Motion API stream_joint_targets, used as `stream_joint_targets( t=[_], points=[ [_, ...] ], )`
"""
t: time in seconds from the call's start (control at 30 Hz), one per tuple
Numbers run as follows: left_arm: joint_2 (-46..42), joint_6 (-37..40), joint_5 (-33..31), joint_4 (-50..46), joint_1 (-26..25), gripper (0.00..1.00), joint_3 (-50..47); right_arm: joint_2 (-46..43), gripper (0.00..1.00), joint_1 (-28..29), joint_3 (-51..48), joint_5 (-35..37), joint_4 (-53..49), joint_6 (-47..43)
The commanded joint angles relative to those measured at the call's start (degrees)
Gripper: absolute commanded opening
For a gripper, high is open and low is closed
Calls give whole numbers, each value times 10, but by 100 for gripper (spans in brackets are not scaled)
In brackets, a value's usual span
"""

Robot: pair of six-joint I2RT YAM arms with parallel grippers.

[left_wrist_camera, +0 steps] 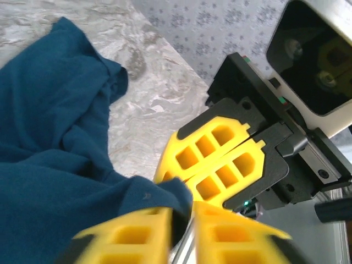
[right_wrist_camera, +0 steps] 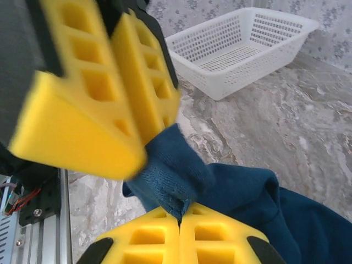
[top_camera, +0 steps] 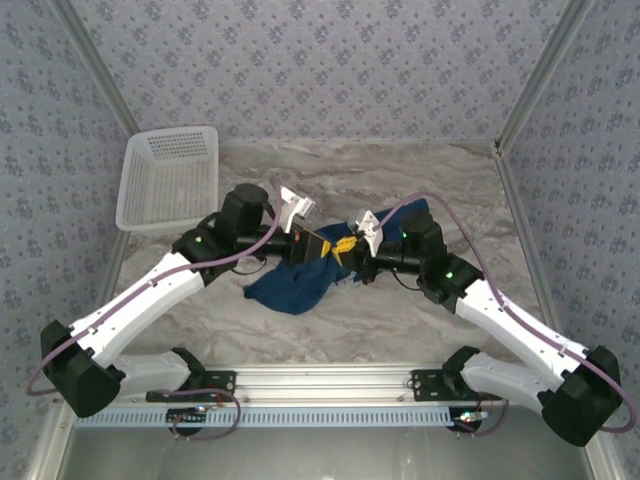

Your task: Fold the inside-out t-shirt

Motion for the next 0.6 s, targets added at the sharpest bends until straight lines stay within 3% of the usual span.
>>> stream_joint_targets(
  t=[0.0,0.1,0.2,0.4,0.5,0.57],
  points=[
    [-61,65,-98,5,-1,43,-13,-20,0,-21,-20,-15,20,51],
    [-121,103,-189,49,-1,57,-84,-23,0,-45,-21,-35,42,105],
    [-170,135,-228,129,-3,67,-179,-23,0,-63,-17,-55,52,147],
    [-153,204,-208,193,-16,80,-249,-19,0,-93,-3,-72,48,187],
    [-103,226,-223,189,-23,81,-240,-19,0,-96,-4,-74,53,190],
    [-77,229,-199,191,-25,81,-230,-19,0,-99,-6,-72,54,193]
  ],
)
